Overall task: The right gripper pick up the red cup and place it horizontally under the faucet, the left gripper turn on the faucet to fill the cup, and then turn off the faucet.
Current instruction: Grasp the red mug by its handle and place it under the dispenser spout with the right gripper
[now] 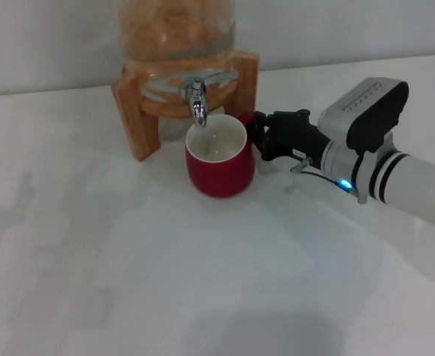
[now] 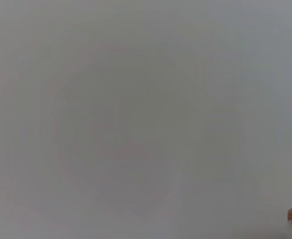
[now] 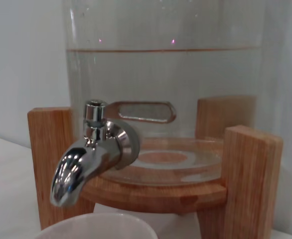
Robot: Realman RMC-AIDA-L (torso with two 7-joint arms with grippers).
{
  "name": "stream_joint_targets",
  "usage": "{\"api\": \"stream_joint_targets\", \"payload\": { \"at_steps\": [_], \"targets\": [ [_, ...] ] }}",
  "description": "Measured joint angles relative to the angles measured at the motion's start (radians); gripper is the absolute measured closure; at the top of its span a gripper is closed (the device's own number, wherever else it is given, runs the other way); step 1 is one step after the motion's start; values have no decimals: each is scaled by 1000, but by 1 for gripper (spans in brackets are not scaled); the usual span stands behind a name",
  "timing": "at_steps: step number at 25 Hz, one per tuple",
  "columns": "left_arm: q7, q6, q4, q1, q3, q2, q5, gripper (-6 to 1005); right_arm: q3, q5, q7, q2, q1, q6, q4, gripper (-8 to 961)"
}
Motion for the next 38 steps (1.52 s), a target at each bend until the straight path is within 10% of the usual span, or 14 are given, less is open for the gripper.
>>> {"api": "stream_joint_targets", "payload": {
  "at_steps": [38],
  "targets": [
    [0, 0, 0, -2, 0, 2, -2, 135, -5, -9, -9, -8, -27, -11, 1, 714]
  ]
}}
